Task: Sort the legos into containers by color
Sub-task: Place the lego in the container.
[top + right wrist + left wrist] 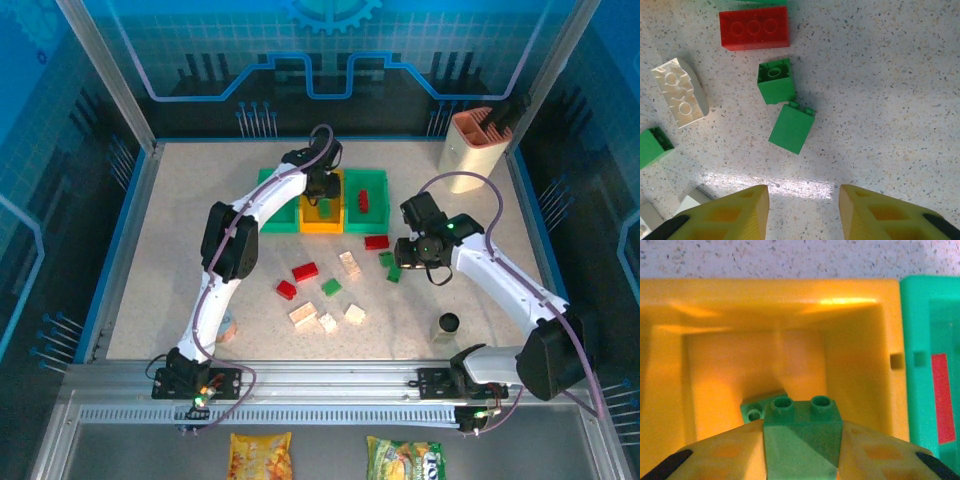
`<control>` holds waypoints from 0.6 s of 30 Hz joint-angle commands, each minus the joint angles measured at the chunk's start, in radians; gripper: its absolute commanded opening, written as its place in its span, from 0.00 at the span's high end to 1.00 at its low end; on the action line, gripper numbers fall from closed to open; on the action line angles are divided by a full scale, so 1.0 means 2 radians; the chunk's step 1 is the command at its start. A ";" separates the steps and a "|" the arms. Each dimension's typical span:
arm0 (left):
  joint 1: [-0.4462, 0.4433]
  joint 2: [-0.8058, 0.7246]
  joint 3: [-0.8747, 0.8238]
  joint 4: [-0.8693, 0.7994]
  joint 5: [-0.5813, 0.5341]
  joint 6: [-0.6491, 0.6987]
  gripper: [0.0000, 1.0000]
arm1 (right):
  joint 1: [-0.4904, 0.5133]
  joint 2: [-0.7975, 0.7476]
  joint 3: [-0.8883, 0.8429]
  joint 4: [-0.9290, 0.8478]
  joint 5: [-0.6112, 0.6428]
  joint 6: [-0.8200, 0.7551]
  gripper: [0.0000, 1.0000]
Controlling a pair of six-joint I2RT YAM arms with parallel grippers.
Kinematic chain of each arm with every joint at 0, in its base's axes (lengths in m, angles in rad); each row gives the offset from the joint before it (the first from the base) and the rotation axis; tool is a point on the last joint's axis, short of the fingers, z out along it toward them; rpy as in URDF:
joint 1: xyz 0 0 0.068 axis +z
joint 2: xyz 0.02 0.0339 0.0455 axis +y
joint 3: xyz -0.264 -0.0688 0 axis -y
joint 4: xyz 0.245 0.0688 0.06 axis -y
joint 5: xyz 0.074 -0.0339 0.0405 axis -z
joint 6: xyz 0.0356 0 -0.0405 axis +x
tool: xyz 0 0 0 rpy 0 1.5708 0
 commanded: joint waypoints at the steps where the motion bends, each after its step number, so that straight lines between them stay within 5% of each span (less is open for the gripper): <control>1: 0.008 0.003 -0.006 0.040 0.023 -0.003 0.62 | -0.007 -0.010 -0.007 -0.015 0.006 0.005 0.57; 10: 0.011 -0.013 -0.016 0.055 0.036 0.005 0.51 | -0.007 -0.013 -0.003 -0.019 0.003 0.005 0.57; 18: 0.006 -0.065 -0.067 0.063 0.045 0.007 0.51 | -0.006 -0.013 -0.003 -0.016 0.000 0.005 0.57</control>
